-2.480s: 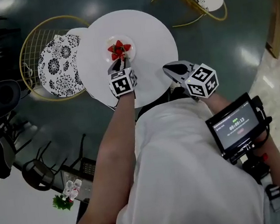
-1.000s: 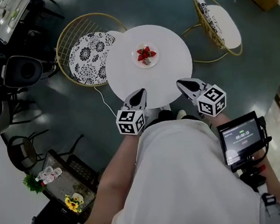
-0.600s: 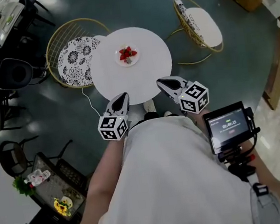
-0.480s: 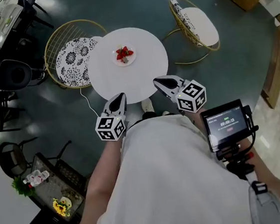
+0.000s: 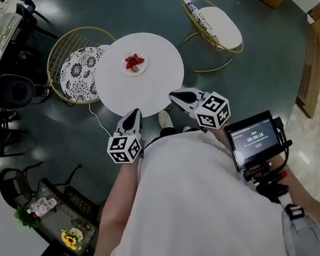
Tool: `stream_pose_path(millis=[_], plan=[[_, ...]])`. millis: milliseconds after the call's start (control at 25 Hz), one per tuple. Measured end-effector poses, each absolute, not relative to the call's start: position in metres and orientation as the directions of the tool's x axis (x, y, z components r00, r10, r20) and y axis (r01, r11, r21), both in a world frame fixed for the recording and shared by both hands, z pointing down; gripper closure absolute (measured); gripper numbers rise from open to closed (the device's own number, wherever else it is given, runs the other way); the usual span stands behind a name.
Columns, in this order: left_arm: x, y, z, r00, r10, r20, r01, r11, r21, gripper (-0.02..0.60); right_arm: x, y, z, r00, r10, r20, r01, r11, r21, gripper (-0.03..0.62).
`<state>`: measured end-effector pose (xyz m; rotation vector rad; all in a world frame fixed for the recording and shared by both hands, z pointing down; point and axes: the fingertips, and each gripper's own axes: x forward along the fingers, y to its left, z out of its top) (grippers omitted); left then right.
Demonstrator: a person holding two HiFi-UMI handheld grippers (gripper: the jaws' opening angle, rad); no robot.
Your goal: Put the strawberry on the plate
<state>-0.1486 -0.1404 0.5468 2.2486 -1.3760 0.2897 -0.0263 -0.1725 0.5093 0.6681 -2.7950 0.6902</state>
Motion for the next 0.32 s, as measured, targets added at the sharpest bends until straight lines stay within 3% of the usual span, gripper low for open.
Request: stream_pose_path(millis=[320], plan=[[-0.1466, -0.1397, 0.5380, 0.481, -0.779, 0.403, -0.875, -0.401, 0.270, 0.575, -0.0284, -0.1694, 0.5117, -0.886, -0.371, 0.279, -0.458, 0.794, -0.399, 0.588]])
